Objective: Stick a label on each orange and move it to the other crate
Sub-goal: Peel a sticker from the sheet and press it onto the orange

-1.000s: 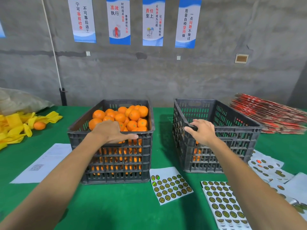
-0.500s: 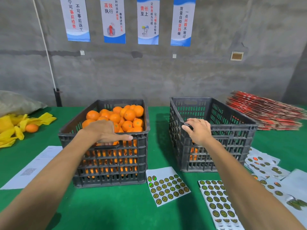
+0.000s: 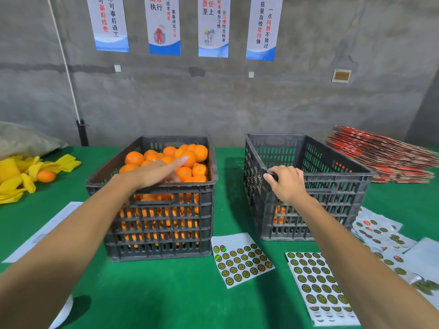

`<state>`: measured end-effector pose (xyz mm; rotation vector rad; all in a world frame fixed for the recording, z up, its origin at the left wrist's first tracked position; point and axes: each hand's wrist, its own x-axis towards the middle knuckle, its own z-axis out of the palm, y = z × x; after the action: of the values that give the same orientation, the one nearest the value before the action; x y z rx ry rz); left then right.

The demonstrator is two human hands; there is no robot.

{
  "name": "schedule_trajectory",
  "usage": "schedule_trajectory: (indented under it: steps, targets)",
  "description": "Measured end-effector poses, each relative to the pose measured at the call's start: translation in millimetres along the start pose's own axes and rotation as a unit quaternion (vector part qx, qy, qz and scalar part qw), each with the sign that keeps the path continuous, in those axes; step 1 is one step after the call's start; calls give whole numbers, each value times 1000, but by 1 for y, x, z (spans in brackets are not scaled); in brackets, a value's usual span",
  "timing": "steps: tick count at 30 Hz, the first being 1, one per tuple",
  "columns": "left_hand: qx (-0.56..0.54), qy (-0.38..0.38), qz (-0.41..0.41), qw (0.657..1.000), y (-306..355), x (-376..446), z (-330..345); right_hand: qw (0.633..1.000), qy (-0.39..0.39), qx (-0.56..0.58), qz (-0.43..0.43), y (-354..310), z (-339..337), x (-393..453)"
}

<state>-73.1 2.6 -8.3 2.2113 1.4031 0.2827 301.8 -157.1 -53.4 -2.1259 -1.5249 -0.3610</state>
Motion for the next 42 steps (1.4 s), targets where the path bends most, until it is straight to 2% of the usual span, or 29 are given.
schedule_trajectory:
  steps: [2,4,6,7,11,13,16,18,20,21,22,23,24,25,27,31,36,42]
  targets:
    - [-17,17,77,997,10,4,-2,1000,9,0,2,0,3,-1]
    - [-16,66,105,992,4,21,-1,1000,12,-2,-3,2,5,-1]
    - [-62,92,73,991,-9,40,0,1000,18,-9,-19,4,7,-2]
    - [-64,80,40,994,-13,48,2,999,20,-13,-25,6,8,-3]
    - [50,2,-57,997,-28,70,5,998,33,-32,-33,7,10,-4]
    - [98,-2,-73,993,-32,78,5,997,65,-30,-26,2,13,-8]
    - [128,-11,-77,989,-32,87,7,991,121,46,-25,-11,19,-15]
    - [145,-14,-73,987,-30,94,8,982,159,67,-83,-27,24,-22]
    - [200,-16,-77,977,-27,97,11,972,167,36,-162,-44,35,-30]
    - [222,-14,-80,972,-25,98,12,974,124,35,-186,-53,43,-35]
    - [235,-9,-79,969,-24,99,12,981,40,47,-183,-62,50,-42]
    - [241,1,-72,968,-23,100,13,982,-71,73,-156,-69,59,-50]
    - [239,10,-59,969,-22,99,12,971,-190,92,-114,-74,70,-58]
    - [227,14,-39,973,-21,99,12,953,-274,101,-77,-78,81,-66]
    - [175,14,12,984,-19,102,14,934,-345,86,-37,-80,101,-80]
    - [179,6,34,983,-16,102,17,923,-381,17,-50,-83,123,-101]
    - [237,5,0,972,-17,104,15,936,-348,24,-41,-86,131,-109]
    - [208,-15,-2,978,-20,108,20,940,-334,61,30,-89,136,-108]
